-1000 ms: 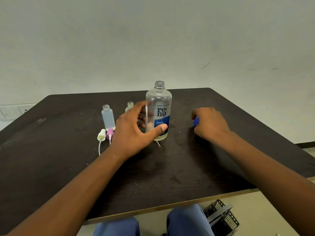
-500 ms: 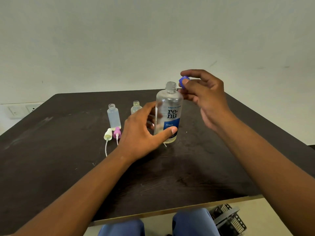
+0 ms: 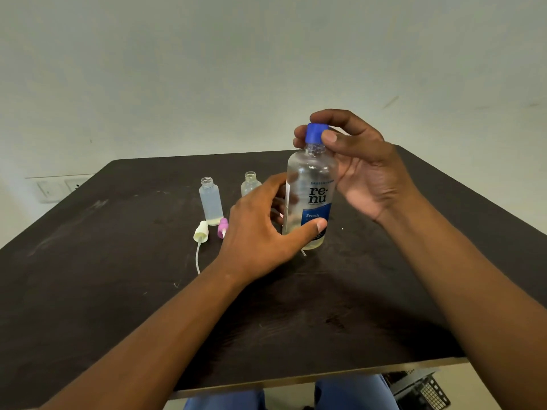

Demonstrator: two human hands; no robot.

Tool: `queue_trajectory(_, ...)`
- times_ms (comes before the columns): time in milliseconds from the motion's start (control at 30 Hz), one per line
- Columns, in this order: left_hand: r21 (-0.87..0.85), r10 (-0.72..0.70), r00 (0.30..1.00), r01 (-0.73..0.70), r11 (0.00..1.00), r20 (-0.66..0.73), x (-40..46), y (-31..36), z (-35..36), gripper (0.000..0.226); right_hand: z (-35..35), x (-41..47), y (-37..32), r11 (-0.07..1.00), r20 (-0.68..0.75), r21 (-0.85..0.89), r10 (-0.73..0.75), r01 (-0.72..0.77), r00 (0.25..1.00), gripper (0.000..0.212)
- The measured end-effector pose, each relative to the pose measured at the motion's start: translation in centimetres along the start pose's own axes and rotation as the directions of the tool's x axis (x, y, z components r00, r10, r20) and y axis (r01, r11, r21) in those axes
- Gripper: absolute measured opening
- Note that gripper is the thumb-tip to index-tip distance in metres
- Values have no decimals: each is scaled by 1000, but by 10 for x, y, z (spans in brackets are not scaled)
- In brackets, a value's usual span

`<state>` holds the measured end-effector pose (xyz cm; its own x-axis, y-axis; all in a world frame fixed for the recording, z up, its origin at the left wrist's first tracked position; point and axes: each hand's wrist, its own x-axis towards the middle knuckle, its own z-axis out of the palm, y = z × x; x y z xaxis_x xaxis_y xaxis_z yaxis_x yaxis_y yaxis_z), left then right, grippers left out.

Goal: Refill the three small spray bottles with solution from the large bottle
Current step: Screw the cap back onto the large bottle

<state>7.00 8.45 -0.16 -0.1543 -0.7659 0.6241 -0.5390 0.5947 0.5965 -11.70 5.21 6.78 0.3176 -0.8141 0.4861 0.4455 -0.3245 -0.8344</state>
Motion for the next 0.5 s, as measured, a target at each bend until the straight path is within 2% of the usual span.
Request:
queue_trajectory(100, 21, -1, 1000, 1, 1000, 4, 0, -1, 0, 69, -9, 0, -2, 999, 82, 24, 29, -31, 996, 30)
queue_trajectory(200, 30, 15, 999, -16, 999, 29, 0, -1, 2, 69, -18, -4, -2, 1000, 105, 0, 15, -15, 994, 33)
queue_trajectory(500, 43, 15, 999, -17, 999, 48, -1, 1, 3, 73, -12, -4, 4, 990, -42, -133, -59, 53, 997, 26)
